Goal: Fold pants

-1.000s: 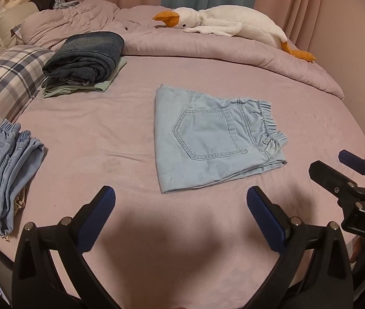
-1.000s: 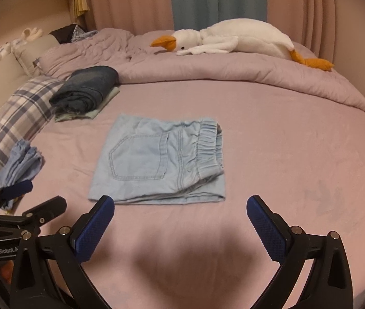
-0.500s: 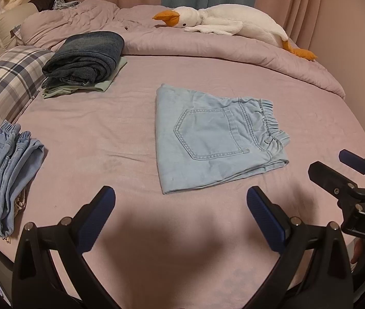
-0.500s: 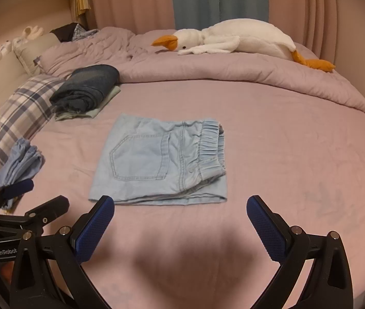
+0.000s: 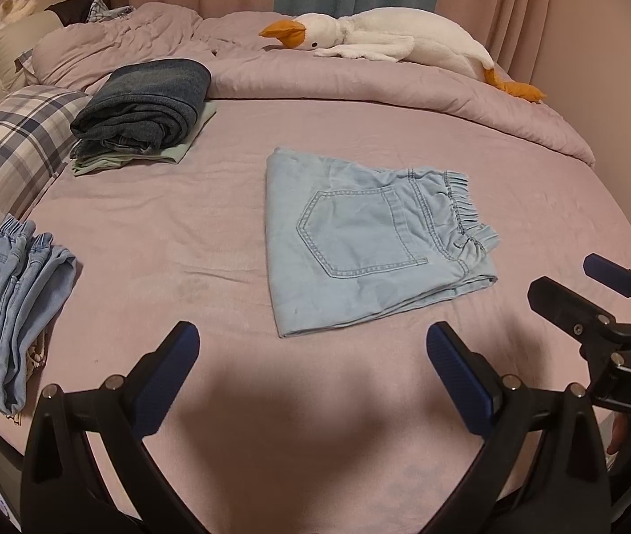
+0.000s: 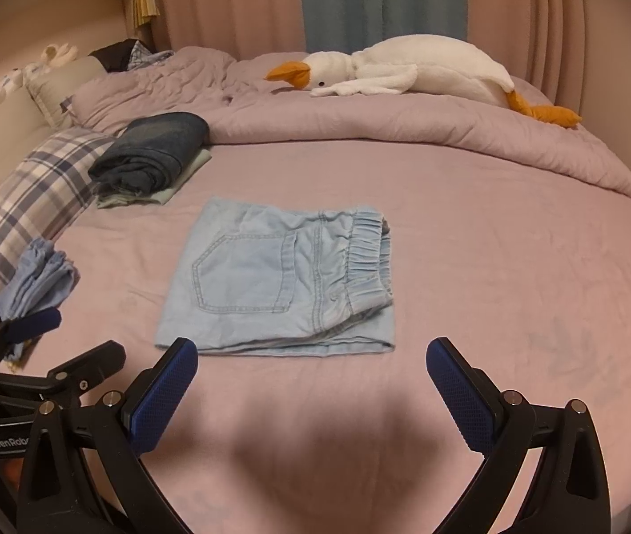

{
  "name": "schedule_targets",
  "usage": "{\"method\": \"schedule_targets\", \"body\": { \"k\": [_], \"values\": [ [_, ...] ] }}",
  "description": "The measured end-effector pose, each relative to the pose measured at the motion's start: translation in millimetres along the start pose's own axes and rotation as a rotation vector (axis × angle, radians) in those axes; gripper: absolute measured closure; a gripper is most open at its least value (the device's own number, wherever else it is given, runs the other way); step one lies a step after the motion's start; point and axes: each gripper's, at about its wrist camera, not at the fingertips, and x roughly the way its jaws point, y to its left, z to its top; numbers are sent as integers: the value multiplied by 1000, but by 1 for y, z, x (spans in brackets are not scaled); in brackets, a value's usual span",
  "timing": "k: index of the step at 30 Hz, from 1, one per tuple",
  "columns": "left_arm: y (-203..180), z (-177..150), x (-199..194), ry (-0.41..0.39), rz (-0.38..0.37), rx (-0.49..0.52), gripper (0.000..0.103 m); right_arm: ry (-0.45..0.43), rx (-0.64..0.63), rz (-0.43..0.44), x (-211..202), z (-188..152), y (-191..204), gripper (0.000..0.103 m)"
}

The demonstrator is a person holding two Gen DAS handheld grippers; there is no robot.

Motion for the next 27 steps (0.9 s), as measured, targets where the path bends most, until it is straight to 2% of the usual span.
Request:
{"method": "schedule_targets", "body": {
  "k": [27],
  "values": [
    [-5, 2, -3, -9, 2, 12, 1, -7, -5, 4, -3, 2, 1, 1]
  ]
}}
